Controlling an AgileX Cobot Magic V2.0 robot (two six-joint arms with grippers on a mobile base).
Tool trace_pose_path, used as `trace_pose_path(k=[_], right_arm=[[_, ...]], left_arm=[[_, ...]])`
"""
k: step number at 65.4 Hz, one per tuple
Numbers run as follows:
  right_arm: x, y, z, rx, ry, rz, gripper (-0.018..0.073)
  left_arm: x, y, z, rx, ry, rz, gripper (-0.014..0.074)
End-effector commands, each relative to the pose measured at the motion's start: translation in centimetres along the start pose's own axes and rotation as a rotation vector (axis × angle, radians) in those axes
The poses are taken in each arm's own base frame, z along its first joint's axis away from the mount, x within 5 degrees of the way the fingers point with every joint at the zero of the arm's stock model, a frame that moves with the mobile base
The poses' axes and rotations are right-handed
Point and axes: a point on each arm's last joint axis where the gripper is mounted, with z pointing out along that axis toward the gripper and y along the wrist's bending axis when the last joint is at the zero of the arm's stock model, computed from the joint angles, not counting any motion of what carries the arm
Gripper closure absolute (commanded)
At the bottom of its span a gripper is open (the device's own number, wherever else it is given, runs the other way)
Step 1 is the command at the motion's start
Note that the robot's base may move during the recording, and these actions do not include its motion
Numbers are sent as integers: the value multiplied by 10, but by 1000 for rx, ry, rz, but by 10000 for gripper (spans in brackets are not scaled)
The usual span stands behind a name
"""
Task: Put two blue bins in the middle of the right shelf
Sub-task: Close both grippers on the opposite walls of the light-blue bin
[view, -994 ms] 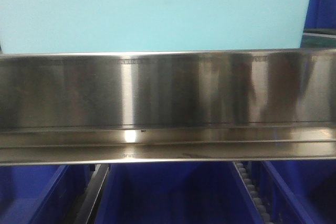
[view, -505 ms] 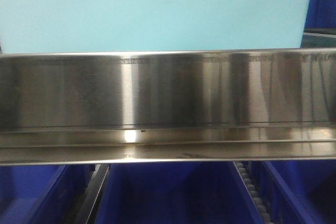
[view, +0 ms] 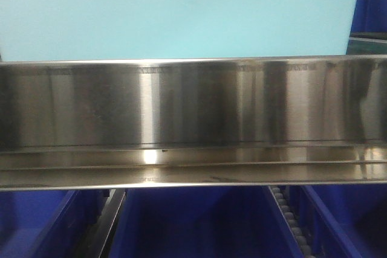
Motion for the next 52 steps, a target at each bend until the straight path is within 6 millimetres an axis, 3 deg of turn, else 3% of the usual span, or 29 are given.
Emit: trace_pose_path(k=[1,8,17,29,40,45,52], right_arm=[[-9,10,12,-34,15,-19,724],[-16,22,30,-59,81,-2,722],[-24,31,48,8,162,40,721],[-38,44,55,116,244,45,721],[-50,54,61,117,284,35,721],[-53,55,68,125,304,37,721],[-55,60,78,123,315,27,714]], left_arm=[[-11,-8,10,35,36,19,707],[-22,-25,26,64,98,31,707],[-31,-38,46,-80,138,13,707],[-33,-64,65,-136,217,-22,707],[-29,-67,79,-171,286,-76,701],[-27,-66,84,-191,310,-68,636],[-28,-66,85,-186,301,-68,476]])
